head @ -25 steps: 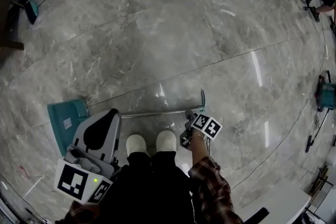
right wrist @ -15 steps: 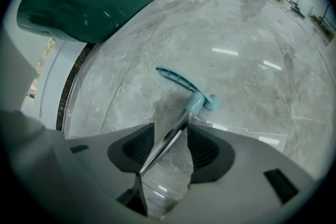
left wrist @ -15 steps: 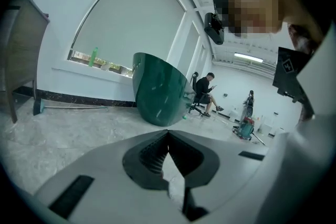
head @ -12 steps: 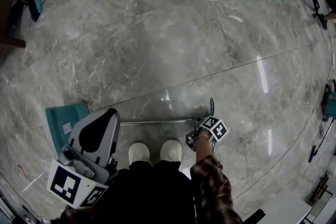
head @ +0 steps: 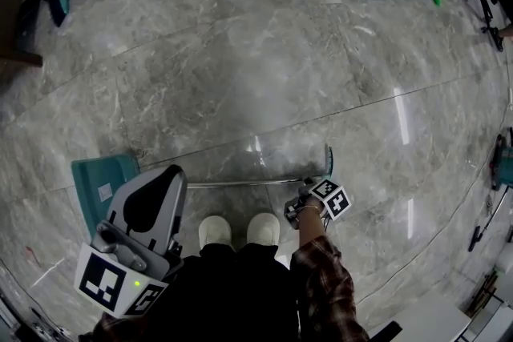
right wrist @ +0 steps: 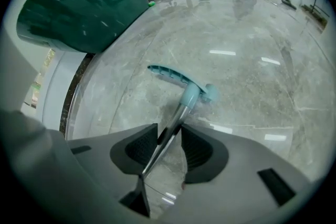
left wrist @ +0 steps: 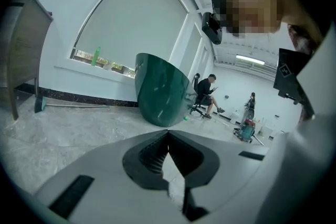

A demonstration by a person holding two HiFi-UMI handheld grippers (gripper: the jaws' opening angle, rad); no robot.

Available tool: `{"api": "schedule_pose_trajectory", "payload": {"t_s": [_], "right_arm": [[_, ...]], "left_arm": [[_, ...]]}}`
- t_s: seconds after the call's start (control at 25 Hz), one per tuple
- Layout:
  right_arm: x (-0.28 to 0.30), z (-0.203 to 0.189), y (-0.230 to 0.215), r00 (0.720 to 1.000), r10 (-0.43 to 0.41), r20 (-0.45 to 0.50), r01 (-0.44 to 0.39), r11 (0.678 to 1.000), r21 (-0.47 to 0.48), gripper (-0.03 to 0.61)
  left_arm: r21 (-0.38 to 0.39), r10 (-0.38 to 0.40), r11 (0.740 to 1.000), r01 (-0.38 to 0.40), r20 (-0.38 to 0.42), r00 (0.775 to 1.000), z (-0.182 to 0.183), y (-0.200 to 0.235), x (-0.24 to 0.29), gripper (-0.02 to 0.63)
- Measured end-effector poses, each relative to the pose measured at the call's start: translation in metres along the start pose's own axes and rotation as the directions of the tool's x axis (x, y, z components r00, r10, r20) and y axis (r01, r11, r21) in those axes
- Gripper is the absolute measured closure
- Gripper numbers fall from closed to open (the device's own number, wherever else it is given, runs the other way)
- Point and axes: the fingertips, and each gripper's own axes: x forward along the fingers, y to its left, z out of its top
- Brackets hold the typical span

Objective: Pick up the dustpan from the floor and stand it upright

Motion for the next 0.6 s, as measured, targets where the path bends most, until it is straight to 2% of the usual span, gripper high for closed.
{"api": "schedule_pose_trajectory", "payload": {"t_s": [0.2,0.4,0.6], "right_arm": [[-0.051,0.029,0.048,0.995,0.069,0.066,-0.066,0.997,-0.046,0.440],[-0.135,0.066,0.111,0.984,0.131,0.124,-0.114,0.985,-0.131,0.451],[-0.216,0.090,0.180,0.967,0.200,0.156,-0.160,0.957,-0.241,0.465]], "left_arm": [[-0.022,0.011,1.000,-0.011,0.009,1.000,0.036,-0.015,-0.013,0.603],[-0.032,0.006,0.999,-0.004,0.038,0.999,0.104,-0.049,-0.039,0.603],[-0.041,0.021,0.999,-0.019,0.067,0.997,0.174,-0.079,-0.075,0.603]]}}
